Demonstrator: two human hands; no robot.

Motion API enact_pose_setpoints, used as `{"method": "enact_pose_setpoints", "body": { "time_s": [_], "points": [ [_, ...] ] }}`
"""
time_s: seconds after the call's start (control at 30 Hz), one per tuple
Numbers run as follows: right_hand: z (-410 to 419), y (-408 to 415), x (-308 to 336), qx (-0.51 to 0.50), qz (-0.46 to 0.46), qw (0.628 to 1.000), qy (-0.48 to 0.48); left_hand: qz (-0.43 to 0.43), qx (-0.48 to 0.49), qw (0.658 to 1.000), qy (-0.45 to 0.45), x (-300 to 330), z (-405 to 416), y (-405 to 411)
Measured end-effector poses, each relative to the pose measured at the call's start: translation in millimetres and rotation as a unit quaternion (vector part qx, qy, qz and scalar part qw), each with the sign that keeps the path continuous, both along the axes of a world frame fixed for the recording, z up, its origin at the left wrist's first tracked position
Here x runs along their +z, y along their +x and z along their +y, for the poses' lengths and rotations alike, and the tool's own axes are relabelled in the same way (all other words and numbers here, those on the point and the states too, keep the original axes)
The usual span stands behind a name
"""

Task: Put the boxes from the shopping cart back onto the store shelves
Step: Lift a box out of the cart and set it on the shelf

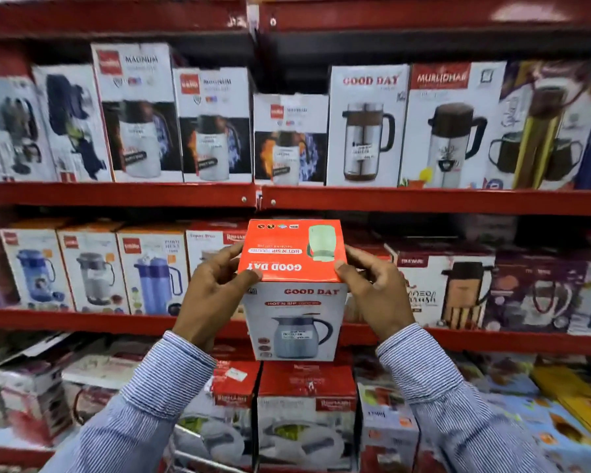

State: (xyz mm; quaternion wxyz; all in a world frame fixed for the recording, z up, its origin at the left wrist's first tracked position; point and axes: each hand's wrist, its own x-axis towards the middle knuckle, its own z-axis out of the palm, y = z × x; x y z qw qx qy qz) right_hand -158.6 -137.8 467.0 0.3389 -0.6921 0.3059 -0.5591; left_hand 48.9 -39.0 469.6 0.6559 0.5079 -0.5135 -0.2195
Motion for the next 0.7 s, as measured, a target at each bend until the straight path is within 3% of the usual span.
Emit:
{"method": "enact_pose_setpoints", "body": {
  "time_s": [0.2,0.7],
  "points": [
    [-14,16,12,0.005,0.000,1.000,0.003,-0.012,-0.009,1.000,-0.013,3,-34,20],
    [-81,43,-8,-0.019,0.103,0.994,0.021,-0.025,-0.025,0.999,0.013,-30,-108,46]
  ]
}}
